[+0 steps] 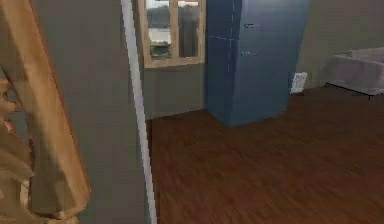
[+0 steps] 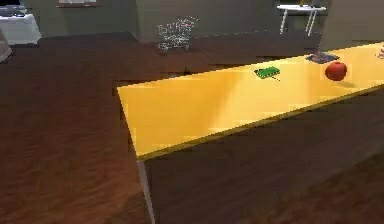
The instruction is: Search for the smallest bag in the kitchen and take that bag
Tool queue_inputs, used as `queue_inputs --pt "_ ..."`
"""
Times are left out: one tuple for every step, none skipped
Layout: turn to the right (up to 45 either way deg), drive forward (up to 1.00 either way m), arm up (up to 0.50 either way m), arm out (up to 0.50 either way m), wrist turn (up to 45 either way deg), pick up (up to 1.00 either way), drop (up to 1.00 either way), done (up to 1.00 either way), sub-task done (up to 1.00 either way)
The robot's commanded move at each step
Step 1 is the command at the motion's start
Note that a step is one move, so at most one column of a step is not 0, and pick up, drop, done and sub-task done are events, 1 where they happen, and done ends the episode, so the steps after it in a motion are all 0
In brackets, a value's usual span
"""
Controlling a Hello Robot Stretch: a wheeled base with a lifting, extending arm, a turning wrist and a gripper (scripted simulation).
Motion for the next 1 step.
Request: queue_inputs --pt "21.0 0.00 0.00 0.00 0.0 0.00 0.00 0.00 0.00"
